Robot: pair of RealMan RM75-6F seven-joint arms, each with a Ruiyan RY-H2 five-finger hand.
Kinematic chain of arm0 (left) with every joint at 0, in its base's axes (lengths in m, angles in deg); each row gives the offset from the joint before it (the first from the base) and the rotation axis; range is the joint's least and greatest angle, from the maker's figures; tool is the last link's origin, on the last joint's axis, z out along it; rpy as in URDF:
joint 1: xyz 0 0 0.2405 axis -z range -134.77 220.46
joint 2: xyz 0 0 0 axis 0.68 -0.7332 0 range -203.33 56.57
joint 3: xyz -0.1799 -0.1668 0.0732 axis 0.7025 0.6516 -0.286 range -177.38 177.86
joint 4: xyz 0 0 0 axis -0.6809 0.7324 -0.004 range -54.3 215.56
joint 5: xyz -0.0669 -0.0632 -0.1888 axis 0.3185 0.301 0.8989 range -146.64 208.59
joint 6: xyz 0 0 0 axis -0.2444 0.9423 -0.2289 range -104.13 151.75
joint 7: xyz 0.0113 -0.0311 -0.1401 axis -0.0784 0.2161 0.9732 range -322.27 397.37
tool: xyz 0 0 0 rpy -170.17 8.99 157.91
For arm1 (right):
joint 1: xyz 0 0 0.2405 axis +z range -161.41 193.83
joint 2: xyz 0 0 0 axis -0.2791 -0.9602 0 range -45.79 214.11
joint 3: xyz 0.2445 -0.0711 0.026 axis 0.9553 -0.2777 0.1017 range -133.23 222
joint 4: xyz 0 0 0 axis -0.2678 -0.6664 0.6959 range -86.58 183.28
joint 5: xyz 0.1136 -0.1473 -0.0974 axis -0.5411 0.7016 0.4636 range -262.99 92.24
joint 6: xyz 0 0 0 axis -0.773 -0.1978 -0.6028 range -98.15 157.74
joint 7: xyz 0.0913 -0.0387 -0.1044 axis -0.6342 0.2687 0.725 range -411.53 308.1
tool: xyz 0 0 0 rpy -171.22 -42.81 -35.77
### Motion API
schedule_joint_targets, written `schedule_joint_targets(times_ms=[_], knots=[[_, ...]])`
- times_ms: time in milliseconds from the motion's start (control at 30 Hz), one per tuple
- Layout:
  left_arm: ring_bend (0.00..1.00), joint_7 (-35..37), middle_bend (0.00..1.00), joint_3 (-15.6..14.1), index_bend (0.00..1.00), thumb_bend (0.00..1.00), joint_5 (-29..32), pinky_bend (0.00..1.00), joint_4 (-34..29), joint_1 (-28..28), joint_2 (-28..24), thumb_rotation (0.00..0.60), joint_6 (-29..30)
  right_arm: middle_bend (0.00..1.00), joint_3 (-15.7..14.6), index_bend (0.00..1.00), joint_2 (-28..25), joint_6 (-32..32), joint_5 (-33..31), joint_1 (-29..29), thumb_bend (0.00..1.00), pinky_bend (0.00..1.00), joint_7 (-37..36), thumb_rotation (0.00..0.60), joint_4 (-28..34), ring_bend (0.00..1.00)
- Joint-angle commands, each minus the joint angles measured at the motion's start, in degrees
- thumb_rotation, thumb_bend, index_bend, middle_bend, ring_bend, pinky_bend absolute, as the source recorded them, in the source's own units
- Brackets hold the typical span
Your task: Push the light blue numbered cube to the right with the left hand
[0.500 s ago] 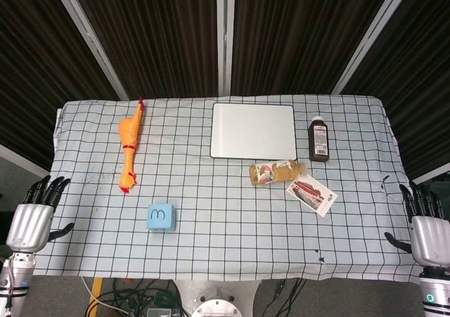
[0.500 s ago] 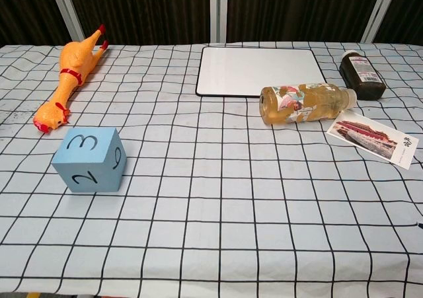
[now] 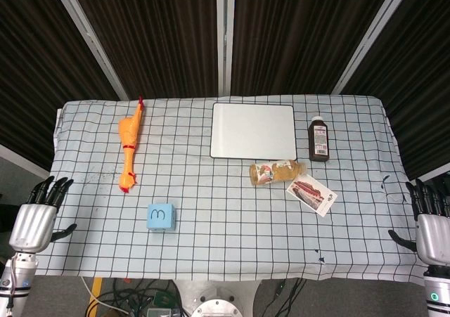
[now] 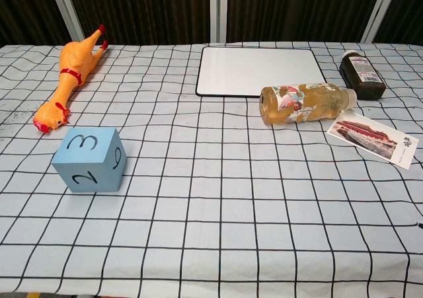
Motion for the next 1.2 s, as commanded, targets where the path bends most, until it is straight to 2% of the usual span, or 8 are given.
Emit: schedule_joint_targets(times_ms=[33,67,133,233,333,433,800,1200], knots=[[0.05,-0.34,0.12,0.17,0.1,0.07,0.14,0.16,-0.86,0.11,-0.27,0.6,-0.01,0.0,0.19,0.0,-0.08,0.11,-0.05,0.01,0.0,0.0,-0.17,0.6,0.07,0.0],[0.08,-0.28,0.15,0.11,0.1,0.09,0.04,0.2,-1.18,0.03,-0.32,0.6,0.15,0.0,0.16,0.0,-0.19,0.05,0.05,0.04,0.0,0.0,-0.13,0.6,0.11,0.0],[0.24,-0.21,0.3,0.07,0.11,0.14,-0.49,0.34,-1.27,-0.24,-0.15,0.6,1.04,0.0,0.06,0.0,-0.4,0.06,0.36,0.07,0.0,0.0,0.06,0.6,0.08,0.0],[0.63,0.3,0.68,-0.45,0.18,0.27,-1.24,0.62,-1.46,-0.26,-0.03,0.6,1.01,0.0,0.14,0.0,-0.78,0.14,0.36,0.03,0.0,0.0,-0.1,0.6,0.22,0.0],[0.77,0.12,0.82,-1.49,0.28,0.37,-2.8,0.71,-1.68,0.15,-0.3,0.6,0.19,0.0,0.55,0.0,-1.04,0.32,-0.05,-0.01,0.0,0.0,-0.46,0.6,0.37,0.0],[0.79,-0.43,0.83,-2.97,0.34,0.4,-3.76,0.73,-3.17,0.99,-1.45,0.6,-2.47,0.0,0.8,0.0,-0.85,0.55,-0.34,-0.08,0.0,0.0,-0.71,0.6,0.17,0.0],[0.8,-2.95,0.84,-7.78,0.35,0.44,-3.83,0.72,-9.52,7.48,-6.87,0.6,-19.2,0.0,1.22,0.0,-1.05,0.88,-0.4,-0.11,0.0,0.0,-1.53,0.6,-0.37,0.0],[0.79,-4.39,0.84,-8.24,0.36,0.45,-3.26,0.72,-11.46,10.43,-5.24,0.6,-24.11,0.0,1.21,0.0,-1.06,1.37,-0.12,-0.33,0.0,0.0,-1.49,0.6,0.03,0.0]])
